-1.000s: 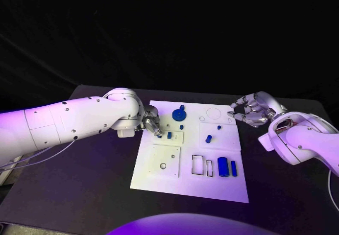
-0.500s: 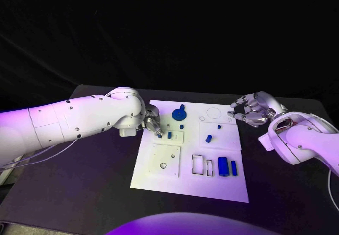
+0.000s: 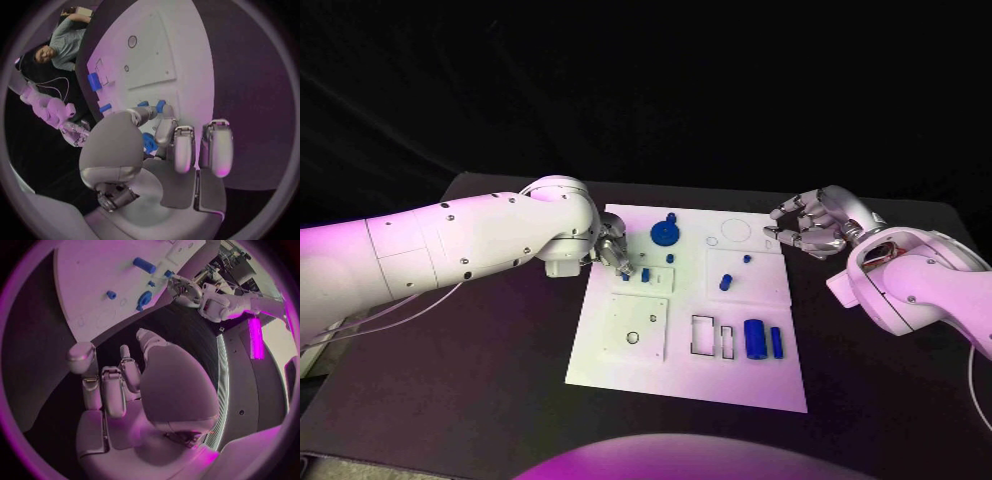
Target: Assemble the parts on the task board
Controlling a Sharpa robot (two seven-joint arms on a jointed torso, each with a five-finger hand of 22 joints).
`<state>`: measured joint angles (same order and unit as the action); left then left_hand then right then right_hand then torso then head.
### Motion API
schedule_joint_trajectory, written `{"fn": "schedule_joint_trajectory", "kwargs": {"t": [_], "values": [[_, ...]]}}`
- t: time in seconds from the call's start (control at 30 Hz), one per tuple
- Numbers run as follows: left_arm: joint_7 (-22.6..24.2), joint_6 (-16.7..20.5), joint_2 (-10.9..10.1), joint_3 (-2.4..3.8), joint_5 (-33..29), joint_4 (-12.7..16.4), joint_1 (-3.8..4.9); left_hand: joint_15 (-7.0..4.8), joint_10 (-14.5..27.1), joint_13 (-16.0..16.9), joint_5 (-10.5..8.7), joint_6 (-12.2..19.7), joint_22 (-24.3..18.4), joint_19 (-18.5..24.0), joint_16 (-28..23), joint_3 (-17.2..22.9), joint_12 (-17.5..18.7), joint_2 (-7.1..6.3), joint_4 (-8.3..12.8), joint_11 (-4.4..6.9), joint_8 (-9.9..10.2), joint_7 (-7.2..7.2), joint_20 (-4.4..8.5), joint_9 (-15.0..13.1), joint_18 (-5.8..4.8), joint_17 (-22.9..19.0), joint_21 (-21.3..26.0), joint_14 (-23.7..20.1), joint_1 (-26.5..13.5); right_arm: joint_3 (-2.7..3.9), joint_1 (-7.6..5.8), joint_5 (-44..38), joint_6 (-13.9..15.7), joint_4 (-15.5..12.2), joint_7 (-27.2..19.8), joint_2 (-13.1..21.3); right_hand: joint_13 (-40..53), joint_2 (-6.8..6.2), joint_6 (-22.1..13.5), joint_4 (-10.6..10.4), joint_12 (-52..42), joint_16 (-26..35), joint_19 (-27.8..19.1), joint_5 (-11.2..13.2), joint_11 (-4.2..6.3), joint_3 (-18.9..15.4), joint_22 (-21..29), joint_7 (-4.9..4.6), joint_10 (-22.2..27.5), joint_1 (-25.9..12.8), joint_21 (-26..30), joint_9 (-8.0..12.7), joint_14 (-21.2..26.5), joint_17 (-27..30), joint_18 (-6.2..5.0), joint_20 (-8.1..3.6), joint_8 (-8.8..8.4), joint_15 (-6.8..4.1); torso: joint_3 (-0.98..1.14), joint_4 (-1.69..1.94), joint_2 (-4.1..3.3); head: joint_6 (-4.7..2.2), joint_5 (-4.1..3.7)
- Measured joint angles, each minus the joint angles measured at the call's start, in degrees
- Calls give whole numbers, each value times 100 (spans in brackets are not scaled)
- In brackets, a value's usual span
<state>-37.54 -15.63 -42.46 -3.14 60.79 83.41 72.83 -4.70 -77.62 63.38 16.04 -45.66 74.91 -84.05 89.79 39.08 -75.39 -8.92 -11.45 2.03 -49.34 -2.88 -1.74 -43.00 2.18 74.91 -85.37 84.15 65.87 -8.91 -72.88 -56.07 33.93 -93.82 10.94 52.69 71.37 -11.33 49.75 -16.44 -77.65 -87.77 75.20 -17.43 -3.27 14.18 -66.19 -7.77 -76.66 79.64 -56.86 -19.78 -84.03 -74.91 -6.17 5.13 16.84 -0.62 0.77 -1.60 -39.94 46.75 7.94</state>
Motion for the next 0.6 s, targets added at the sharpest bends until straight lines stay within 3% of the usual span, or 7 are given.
{"fn": "schedule_joint_trajectory", "kwargs": {"t": [0.07,0.13,0.37,0.5,0.6], "values": [[-17,-10,4,1,-17,-12,1,0,0,-13,-41,27,0,0,0,0,34,-18,0,0,35,30,0,-10,0,0,0,0,-64,0,0,0,0,-2,0,2,0,0,0,0,0,0,0,0,0,0,0,0,0,0,0,0,0,0,0,0,0,0,-1,1,1,0,-4],[-27,-16,7,1,-33,-17,1,0,0,-27,-94,38,0,0,0,201,35,-58,201,0,68,56,0,-11,0,0,0,0,-173,0,0,0,0,-3,0,3,0,0,0,0,0,0,0,0,0,0,0,0,0,0,0,0,0,0,0,0,0,0,-3,3,1,0,-7],[-52,-26,4,1,-68,-40,3,-21,55,-40,-109,-3,0,0,0,109,35,-174,321,12,186,136,0,18,0,0,27,-21,-567,0,0,0,2,-6,-5,6,0,0,0,0,0,0,0,0,0,0,0,0,0,0,0,1,0,0,0,0,0,0,-5,7,3,-2,-8],[-67,-30,-3,-4,-79,-52,-1,-21,127,-83,-166,-59,0,0,0,-376,66,-322,-5,-20,222,110,0,39,0,0,65,-21,-850,0,0,1,3,-6,-9,7,-16,0,0,0,27,0,0,0,0,0,16,0,0,0,29,-5,0,0,0,0,0,0,-7,7,3,-5,-11],[-71,-32,-6,-5,-87,-58,-3,-21,147,-100,91,-53,0,0,0,-722,66,-376,-172,1,255,104,0,23,0,0,67,-21,-904,0,0,2,4,-7,-11,8,-16,0,0,0,27,0,0,0,0,0,16,0,0,0,29,-5,0,0,0,0,0,0,-7,7,3,-6,-11]]}}
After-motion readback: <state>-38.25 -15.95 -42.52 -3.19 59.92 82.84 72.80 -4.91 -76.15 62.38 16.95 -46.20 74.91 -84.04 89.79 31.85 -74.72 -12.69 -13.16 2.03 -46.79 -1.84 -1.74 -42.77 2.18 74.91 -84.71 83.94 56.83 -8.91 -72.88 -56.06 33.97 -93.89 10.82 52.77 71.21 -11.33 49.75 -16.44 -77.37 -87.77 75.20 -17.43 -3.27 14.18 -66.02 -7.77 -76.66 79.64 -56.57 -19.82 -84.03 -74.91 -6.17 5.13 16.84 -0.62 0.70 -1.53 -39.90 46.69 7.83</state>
